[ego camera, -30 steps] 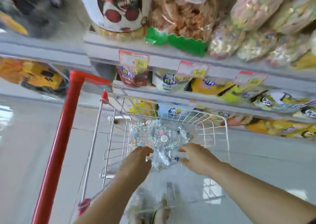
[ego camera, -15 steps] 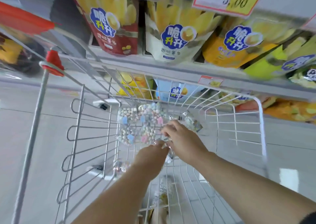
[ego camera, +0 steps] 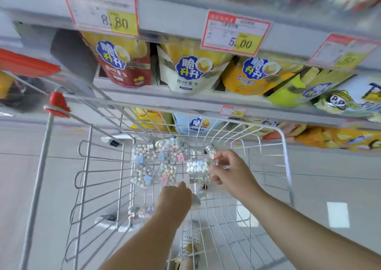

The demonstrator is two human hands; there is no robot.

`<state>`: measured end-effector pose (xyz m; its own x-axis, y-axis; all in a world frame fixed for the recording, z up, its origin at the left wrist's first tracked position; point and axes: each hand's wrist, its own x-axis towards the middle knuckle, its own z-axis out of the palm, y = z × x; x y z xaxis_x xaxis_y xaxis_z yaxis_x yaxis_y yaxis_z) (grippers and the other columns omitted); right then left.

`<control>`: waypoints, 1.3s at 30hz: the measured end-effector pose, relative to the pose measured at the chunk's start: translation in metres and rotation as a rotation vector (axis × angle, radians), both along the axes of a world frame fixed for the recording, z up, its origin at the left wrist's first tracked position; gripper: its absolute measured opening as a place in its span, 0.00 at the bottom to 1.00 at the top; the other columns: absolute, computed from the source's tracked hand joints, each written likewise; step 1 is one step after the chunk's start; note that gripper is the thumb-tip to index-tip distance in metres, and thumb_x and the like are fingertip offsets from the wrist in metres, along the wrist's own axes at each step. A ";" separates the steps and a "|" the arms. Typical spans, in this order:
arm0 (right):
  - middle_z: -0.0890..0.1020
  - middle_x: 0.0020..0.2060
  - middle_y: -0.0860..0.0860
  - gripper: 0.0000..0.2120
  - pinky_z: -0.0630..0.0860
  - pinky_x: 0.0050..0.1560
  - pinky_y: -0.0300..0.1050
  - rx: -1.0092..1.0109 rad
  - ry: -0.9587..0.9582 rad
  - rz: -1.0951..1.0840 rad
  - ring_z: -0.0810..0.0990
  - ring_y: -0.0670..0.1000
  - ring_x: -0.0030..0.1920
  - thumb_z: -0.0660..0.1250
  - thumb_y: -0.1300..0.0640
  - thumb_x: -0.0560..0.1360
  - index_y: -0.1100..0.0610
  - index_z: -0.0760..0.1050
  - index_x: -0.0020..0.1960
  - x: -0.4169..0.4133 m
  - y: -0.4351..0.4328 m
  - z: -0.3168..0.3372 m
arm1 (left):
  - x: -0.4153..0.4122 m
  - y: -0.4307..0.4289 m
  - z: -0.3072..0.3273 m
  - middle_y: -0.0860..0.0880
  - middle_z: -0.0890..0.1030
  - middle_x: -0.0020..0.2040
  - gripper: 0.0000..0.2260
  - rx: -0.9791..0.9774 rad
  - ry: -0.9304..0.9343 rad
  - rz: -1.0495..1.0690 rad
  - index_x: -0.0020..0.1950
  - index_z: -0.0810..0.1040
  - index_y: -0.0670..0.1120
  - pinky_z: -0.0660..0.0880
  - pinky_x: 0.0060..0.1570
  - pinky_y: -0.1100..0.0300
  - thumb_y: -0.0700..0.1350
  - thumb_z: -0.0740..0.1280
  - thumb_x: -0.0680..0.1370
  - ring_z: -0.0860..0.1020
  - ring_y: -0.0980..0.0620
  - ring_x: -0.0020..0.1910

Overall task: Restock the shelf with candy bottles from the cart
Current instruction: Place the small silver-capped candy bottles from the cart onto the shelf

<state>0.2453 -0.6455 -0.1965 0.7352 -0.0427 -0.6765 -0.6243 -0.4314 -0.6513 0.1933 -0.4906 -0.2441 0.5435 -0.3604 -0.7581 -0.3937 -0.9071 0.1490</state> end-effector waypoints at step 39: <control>0.83 0.54 0.42 0.07 0.80 0.51 0.39 0.154 -1.077 0.020 0.85 0.46 0.49 0.69 0.62 0.77 0.50 0.80 0.49 0.042 0.007 0.554 | 0.081 0.109 0.593 0.45 0.86 0.47 0.08 -1.386 -0.532 1.125 0.58 0.77 0.50 0.82 0.52 0.48 0.46 0.69 0.79 0.85 0.52 0.44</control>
<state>0.2876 -0.6381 0.3571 0.9451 0.0062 0.3267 0.3132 -0.3021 -0.9003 0.2746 -0.3813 0.3492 0.9870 0.1574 0.0333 -0.0181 -0.0968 0.9951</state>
